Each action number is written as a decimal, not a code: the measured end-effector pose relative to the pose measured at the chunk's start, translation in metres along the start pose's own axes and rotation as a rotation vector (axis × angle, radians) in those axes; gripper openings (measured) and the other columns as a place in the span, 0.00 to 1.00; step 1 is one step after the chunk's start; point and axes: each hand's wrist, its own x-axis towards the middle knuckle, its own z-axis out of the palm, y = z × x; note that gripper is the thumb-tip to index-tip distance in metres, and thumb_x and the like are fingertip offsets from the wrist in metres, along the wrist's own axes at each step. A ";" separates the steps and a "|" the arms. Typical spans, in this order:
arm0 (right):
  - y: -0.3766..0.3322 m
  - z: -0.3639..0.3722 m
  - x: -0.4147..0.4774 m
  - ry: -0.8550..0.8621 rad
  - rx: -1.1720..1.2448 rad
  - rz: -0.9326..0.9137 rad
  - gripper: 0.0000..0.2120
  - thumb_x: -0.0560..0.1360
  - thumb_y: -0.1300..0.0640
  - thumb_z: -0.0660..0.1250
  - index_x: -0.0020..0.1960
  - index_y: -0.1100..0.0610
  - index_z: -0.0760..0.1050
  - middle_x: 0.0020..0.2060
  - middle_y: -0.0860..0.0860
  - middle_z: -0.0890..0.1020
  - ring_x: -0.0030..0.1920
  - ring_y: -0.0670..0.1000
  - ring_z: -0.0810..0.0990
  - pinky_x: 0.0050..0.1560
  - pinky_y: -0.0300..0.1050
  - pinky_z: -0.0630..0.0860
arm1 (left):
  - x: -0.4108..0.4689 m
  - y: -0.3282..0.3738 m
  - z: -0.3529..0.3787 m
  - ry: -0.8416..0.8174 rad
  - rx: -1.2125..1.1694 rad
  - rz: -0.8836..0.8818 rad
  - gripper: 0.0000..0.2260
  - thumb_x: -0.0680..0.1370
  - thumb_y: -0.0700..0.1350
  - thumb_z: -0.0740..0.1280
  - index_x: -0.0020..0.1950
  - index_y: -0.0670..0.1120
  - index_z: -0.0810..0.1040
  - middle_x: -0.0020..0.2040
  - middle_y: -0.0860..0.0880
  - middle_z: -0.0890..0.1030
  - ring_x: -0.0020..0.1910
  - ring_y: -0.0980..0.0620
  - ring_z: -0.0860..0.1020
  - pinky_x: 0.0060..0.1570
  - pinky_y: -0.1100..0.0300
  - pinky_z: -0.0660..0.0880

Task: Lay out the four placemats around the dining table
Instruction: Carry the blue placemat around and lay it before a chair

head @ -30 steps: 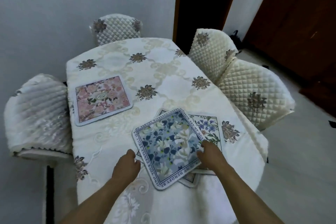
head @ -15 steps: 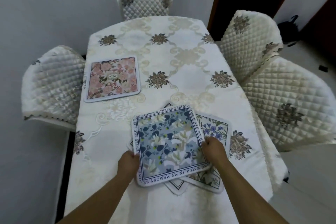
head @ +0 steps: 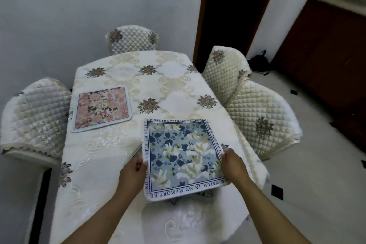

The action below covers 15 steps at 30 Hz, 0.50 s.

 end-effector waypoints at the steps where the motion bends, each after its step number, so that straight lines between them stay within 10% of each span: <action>1: 0.009 -0.014 -0.007 0.020 0.000 0.022 0.07 0.81 0.56 0.56 0.50 0.59 0.70 0.46 0.60 0.81 0.49 0.62 0.80 0.43 0.48 0.72 | -0.004 0.012 0.003 -0.021 0.001 0.049 0.10 0.78 0.49 0.65 0.36 0.56 0.73 0.35 0.58 0.80 0.35 0.65 0.76 0.32 0.64 0.67; 15: 0.185 -0.179 0.010 0.285 0.113 0.066 0.09 0.81 0.54 0.57 0.50 0.59 0.71 0.47 0.61 0.82 0.48 0.63 0.80 0.40 0.46 0.67 | -0.035 0.195 0.155 -0.118 0.020 0.234 0.13 0.79 0.48 0.65 0.35 0.50 0.69 0.29 0.50 0.72 0.29 0.51 0.69 0.31 0.57 0.64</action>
